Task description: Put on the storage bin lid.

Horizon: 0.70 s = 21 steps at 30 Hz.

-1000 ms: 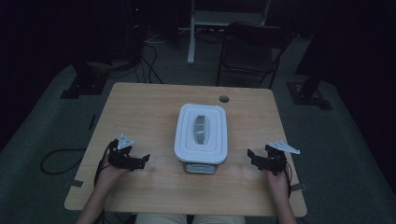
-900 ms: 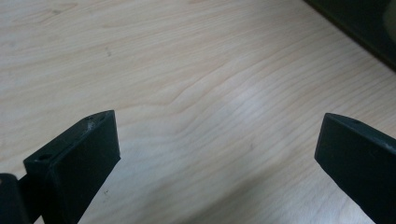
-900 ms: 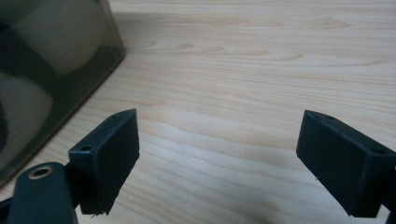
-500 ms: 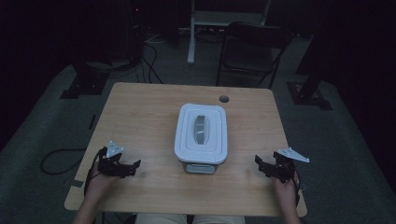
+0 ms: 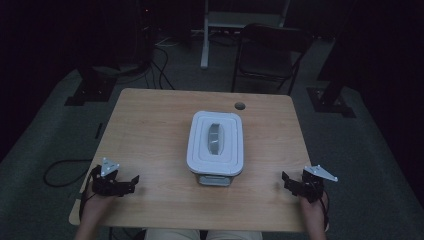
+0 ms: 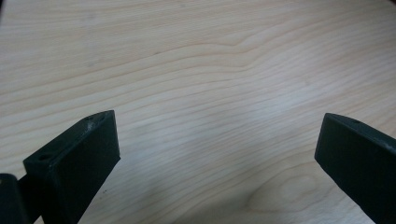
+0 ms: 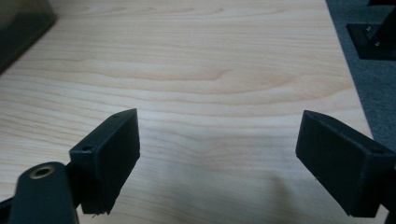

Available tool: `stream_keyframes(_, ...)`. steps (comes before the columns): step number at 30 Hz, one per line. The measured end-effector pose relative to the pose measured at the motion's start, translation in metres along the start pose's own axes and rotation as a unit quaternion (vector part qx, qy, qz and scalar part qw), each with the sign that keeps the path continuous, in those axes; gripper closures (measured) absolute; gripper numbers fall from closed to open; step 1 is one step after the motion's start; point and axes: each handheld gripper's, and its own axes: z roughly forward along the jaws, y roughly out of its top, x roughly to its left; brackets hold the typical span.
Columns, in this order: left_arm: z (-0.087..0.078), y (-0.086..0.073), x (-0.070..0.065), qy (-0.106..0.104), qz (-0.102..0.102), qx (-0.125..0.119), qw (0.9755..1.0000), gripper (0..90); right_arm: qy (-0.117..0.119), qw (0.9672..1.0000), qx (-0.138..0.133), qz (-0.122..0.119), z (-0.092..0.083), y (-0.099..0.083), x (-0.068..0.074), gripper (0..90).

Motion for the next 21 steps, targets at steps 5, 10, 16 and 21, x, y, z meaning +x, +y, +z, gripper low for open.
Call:
stream_keyframes(5, -0.004, -0.007, 0.006, 0.013, -0.016, -0.002, 0.9998, 0.7, -0.016, 0.9998, 0.011, 0.009, 0.0, -0.005, -0.004, 13.5)
stream_keyframes(10, -0.007, -0.015, 0.013, 0.033, -0.037, -0.003, 0.9988, 0.7, -0.032, 0.9993, 0.018, 0.002, 0.0, -0.006, -0.004, 13.5)
stream_keyframes(16, -0.003, -0.02, 0.02, 0.057, -0.053, 0.015, 0.9969, 0.7, -0.023, 0.999, 0.032, 0.023, 0.0, -0.006, -0.009, 13.5)
stream_keyframes(21, 0.002, -0.023, 0.02, 0.071, -0.052, 0.032, 0.9956, 0.7, -0.026, 0.9978, 0.049, 0.038, 0.001, -0.007, -0.011, 14.0)
